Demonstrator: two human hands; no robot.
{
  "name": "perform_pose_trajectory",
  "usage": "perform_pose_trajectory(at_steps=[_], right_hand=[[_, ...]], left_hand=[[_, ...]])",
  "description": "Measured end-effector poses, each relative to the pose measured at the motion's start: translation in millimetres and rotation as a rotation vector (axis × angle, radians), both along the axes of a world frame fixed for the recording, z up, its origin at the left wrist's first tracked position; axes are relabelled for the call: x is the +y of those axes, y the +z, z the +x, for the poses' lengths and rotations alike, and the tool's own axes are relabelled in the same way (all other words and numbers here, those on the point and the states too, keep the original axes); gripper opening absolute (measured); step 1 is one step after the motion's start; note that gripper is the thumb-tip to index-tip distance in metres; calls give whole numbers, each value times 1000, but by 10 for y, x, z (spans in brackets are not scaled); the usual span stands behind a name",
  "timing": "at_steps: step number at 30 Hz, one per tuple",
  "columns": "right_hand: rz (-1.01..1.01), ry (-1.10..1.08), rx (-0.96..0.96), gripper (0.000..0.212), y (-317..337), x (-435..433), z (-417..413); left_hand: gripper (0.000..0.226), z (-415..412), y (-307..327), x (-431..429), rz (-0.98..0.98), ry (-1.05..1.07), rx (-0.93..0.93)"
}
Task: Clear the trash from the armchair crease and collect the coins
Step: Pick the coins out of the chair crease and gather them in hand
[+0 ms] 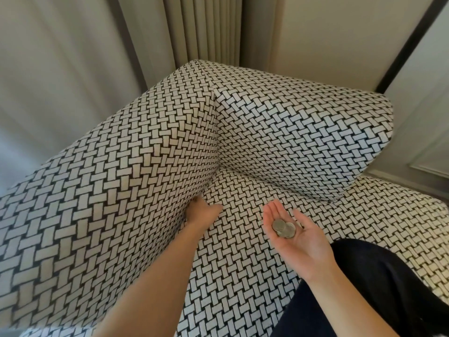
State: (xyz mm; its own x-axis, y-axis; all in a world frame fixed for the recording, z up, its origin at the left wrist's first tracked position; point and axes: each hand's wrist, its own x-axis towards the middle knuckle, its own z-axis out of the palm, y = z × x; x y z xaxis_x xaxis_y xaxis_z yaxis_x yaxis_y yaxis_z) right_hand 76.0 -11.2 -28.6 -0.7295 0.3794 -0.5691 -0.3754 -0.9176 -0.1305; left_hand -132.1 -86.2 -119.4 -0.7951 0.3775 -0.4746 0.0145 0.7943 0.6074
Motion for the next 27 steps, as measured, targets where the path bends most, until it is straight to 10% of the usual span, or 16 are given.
perform_pose_trajectory(at_steps=[9,27], right_hand=[[-39,-52,7,40,-53,382,-157],[23,36,-11,40,-150,917,-493]], left_hand=[[88,-243,-127,499,5,265,-308],[79,-453,-343,774,-68,271,-326]])
